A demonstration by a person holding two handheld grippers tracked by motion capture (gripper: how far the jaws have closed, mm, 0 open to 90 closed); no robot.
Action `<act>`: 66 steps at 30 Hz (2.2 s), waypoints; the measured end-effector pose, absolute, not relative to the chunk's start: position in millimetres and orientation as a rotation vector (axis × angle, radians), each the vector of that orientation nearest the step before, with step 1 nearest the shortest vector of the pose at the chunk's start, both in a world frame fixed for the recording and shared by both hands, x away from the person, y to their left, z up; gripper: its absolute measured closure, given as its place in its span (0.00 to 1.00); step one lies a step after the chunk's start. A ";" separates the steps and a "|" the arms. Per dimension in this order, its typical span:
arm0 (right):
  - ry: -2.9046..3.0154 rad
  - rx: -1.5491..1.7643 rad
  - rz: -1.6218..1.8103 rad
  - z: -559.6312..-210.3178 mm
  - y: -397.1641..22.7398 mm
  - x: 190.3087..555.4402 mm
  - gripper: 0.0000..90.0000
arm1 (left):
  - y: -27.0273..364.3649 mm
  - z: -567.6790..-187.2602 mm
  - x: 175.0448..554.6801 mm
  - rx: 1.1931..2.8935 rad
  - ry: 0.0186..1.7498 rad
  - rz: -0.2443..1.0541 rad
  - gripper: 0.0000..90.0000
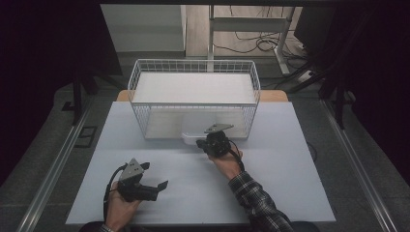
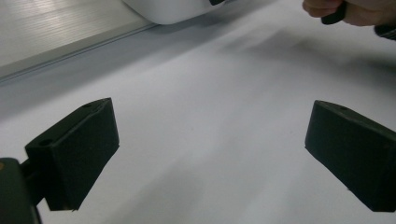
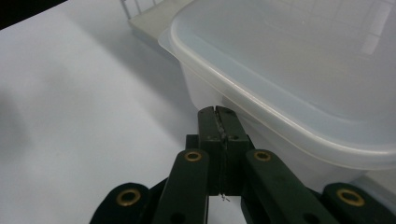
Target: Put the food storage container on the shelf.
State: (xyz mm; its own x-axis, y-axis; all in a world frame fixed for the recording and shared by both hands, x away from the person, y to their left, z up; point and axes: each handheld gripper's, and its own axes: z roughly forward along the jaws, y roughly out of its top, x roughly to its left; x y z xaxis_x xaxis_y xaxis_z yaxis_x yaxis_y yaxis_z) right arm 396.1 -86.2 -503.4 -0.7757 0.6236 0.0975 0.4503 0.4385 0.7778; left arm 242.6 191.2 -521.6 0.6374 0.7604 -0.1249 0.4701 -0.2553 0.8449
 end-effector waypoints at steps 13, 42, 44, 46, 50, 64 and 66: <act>2.455 0.955 1.217 -505.2 -81.9 418.4 0.99 | 189.7 -523.3 243.5 1.921 0.968 0.383 0.03; 2.487 0.989 1.186 -500.7 -82.2 423.9 0.81 | 190.2 -522.9 243.8 1.914 0.966 0.380 0.03; 2.490 0.983 1.192 -499.1 -83.7 421.3 0.76 | 190.0 -522.8 243.9 1.916 0.966 0.380 0.03; 2.491 0.976 1.194 -496.6 -85.9 417.1 0.71 | 189.7 -522.9 244.0 1.920 0.966 0.377 0.03; 2.501 0.971 1.198 -492.3 -90.9 411.0 0.60 | 189.5 -523.2 244.4 1.923 0.969 0.369 0.03; 2.495 0.912 1.208 -481.3 -104.5 394.0 0.28 | 188.3 -524.2 245.7 1.936 0.979 0.347 0.03; 2.496 0.910 1.209 -481.1 -105.1 393.2 0.26 | 188.0 -524.2 245.7 1.939 0.977 0.344 0.02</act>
